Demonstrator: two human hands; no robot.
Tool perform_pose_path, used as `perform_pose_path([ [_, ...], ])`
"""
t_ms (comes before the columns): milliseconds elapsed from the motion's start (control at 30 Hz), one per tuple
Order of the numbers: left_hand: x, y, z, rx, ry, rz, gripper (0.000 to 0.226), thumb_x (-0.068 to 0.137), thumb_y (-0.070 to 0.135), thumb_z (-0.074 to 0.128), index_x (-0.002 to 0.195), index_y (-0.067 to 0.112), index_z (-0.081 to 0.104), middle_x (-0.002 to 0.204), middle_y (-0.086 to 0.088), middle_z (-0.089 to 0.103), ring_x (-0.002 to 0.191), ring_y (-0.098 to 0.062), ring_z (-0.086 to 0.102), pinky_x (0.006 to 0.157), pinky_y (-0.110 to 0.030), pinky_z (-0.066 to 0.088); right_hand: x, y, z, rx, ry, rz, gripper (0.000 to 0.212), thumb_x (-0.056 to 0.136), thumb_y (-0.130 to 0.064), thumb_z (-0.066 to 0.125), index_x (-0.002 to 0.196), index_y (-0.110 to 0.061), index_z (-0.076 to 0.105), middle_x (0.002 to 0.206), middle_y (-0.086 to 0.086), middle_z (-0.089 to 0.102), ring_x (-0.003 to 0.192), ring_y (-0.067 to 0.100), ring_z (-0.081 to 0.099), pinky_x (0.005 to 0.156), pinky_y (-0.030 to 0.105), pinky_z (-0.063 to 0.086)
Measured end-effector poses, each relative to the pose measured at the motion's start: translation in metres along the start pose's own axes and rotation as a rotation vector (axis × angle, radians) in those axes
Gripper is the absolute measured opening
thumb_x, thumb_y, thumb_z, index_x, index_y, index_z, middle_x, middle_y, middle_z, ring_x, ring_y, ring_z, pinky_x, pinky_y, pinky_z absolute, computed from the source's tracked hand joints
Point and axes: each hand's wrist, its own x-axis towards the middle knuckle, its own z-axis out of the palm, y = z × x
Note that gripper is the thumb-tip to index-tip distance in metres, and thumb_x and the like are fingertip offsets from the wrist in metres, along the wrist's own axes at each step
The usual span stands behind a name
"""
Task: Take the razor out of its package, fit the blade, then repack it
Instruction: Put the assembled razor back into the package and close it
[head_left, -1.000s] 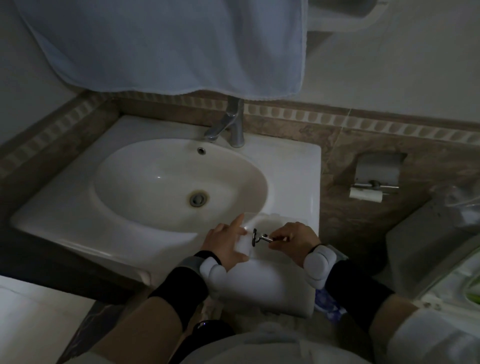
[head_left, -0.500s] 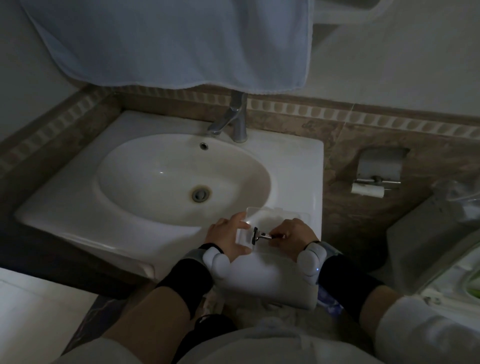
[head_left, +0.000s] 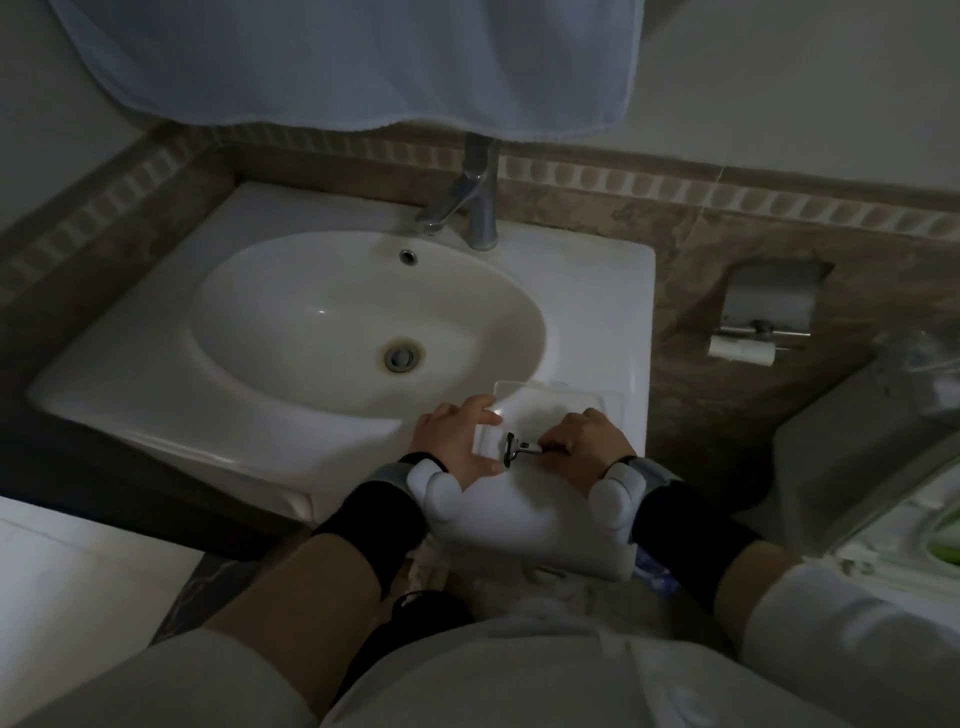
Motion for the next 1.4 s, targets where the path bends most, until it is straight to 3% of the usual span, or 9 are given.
perform_pose_path([
  [167, -0.002, 0.003, -0.004, 0.044, -0.017, 0.032, 0.076, 0.068, 0.03, 0.071, 0.132, 0.027, 0.03, 0.132, 0.006, 0.053, 0.121, -0.025, 0.042, 0.1, -0.037, 0.032, -0.001, -0.001, 0.001, -0.017, -0.004, 0.009, 0.028, 0.085, -0.028, 0.054, 0.11, -0.018, 0.064, 0.115, 0.011, 0.059, 0.109, 0.029, 0.043, 0.092, 0.031, 0.034],
  [300, -0.012, 0.001, -0.015, -0.411, 0.089, -0.067, 0.056, 0.077, 0.011, 0.065, 0.127, 0.013, 0.042, 0.13, -0.014, 0.051, 0.115, -0.03, 0.049, 0.092, -0.035, 0.044, 0.0, 0.0, 0.0, -0.041, -0.044, 0.005, 0.029, 0.085, -0.027, 0.055, 0.111, -0.018, 0.063, 0.115, 0.012, 0.058, 0.109, 0.03, 0.044, 0.093, 0.031, 0.035],
  [433, -0.021, -0.019, -0.029, -0.62, 0.33, -0.274, 0.032, 0.083, 0.002, 0.053, 0.115, -0.001, 0.054, 0.121, -0.022, 0.057, 0.11, -0.035, 0.055, 0.091, -0.03, 0.043, 0.0, 0.001, -0.001, -0.014, -0.026, 0.014, 0.03, 0.083, -0.025, 0.059, 0.111, -0.015, 0.063, 0.115, 0.015, 0.059, 0.11, 0.031, 0.047, 0.093, 0.03, 0.036],
  [533, -0.024, -0.037, -0.032, -0.523, 0.35, -0.428, 0.024, 0.084, 0.007, 0.053, 0.105, -0.001, 0.062, 0.115, -0.023, 0.062, 0.106, -0.036, 0.057, 0.096, -0.042, 0.045, 0.0, 0.0, -0.002, -0.013, -0.016, 0.013, 0.031, 0.082, -0.024, 0.06, 0.11, -0.012, 0.064, 0.116, 0.016, 0.061, 0.11, 0.031, 0.05, 0.092, 0.028, 0.036],
  [733, -0.029, -0.055, -0.021, -0.246, 0.261, -0.454, 0.022, 0.083, 0.016, 0.054, 0.092, 0.001, 0.068, 0.11, -0.02, 0.066, 0.1, -0.033, 0.058, 0.085, -0.032, 0.041, 0.001, -0.013, -0.005, 0.091, 0.097, 0.018, 0.024, 0.082, -0.025, 0.061, 0.101, -0.012, 0.067, 0.107, 0.012, 0.064, 0.102, 0.027, 0.054, 0.08, 0.023, 0.032],
  [900, -0.027, -0.058, -0.011, -0.208, 0.224, -0.433, 0.048, 0.083, 0.038, 0.053, 0.047, 0.007, 0.053, 0.056, -0.013, 0.058, 0.063, -0.026, 0.05, 0.066, -0.031, 0.033, 0.015, -0.053, -0.001, -0.055, -0.012, -0.134, 0.031, 0.088, -0.033, 0.051, 0.113, -0.018, 0.061, 0.12, 0.01, 0.059, 0.115, 0.027, 0.048, 0.093, 0.033, 0.039],
  [1033, -0.022, -0.058, -0.005, -0.201, 0.177, -0.404, 0.051, 0.078, 0.043, 0.059, 0.04, 0.009, 0.051, 0.04, -0.005, 0.045, 0.047, -0.021, 0.047, 0.061, -0.029, 0.034, 0.038, -0.083, -0.002, -0.313, -0.237, -0.276, 0.042, 0.089, -0.032, 0.049, 0.13, -0.023, 0.045, 0.135, 0.014, 0.046, 0.125, 0.028, 0.039, 0.101, 0.032, 0.031],
  [1267, -0.02, -0.054, -0.008, -0.162, 0.123, -0.487, 0.051, 0.07, 0.046, 0.066, 0.036, 0.02, 0.038, 0.043, 0.001, 0.038, 0.044, -0.011, 0.036, 0.054, -0.03, 0.031, 0.055, -0.103, 0.003, -0.462, -0.327, -0.417, 0.037, 0.089, -0.024, 0.051, 0.126, -0.022, 0.049, 0.134, 0.014, 0.044, 0.123, 0.03, 0.038, 0.098, 0.031, 0.031],
  [1400, -0.022, -0.055, -0.009, -0.142, 0.088, -0.491, 0.047, 0.07, 0.046, 0.065, 0.037, 0.023, 0.041, 0.045, 0.004, 0.041, 0.047, -0.011, 0.038, 0.064, -0.031, 0.034, 0.059, -0.108, 0.005, -0.537, -0.4, -0.415, 0.045, 0.086, -0.033, 0.054, 0.128, -0.021, 0.045, 0.135, 0.015, 0.04, 0.124, 0.032, 0.035, 0.101, 0.038, 0.03],
])
